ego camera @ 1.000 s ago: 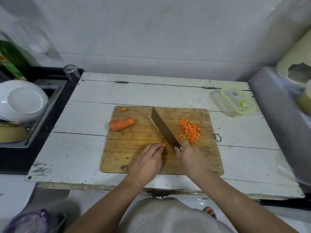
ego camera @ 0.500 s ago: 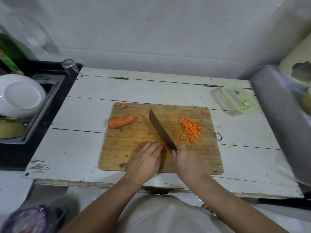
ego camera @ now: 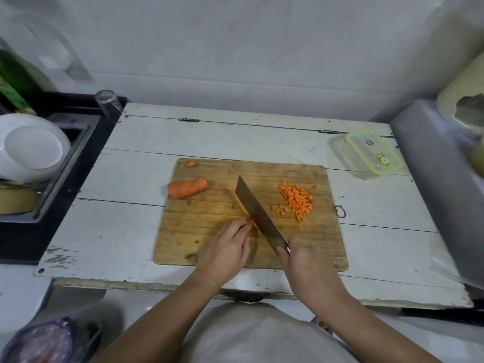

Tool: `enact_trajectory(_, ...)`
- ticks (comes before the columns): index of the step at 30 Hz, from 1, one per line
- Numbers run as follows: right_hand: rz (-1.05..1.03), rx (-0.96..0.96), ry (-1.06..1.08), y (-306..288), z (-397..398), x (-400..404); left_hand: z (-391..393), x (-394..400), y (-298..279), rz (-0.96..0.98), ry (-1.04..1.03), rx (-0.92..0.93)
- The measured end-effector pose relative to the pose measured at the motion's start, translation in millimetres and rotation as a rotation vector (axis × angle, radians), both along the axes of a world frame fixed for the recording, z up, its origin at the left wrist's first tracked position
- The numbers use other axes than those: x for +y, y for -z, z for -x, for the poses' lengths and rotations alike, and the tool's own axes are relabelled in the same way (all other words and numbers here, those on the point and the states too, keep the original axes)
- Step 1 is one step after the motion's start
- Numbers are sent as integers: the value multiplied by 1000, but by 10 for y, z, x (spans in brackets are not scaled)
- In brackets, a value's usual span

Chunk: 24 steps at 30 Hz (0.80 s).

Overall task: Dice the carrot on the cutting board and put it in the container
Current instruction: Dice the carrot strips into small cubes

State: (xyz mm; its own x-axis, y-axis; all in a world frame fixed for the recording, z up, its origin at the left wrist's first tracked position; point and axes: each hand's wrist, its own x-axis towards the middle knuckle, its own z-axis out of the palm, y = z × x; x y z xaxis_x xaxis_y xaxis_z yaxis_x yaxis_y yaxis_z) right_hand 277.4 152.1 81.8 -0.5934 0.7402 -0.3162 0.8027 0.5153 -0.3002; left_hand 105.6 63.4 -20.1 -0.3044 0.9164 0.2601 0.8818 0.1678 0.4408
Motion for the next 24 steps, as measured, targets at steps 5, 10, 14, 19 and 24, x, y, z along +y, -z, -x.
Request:
enact_trajectory(5,-31,-63,5,48,104,-45,-2,44,31,-12,30,25)
enact_trajectory(10,96,32,76,64,358,146,-16,37,13,-20,34,30)
enact_trajectory(14,86,74,84,9,187,136,-16,-10,-24,-25,26,35)
enact_trajectory(19,29,36,25,-19,34,6,-26,-22,-35,13,-53,-37)
enact_trajectory(24,78,1,53,13,58,-74,-28,4,-4,-5,-33,4)
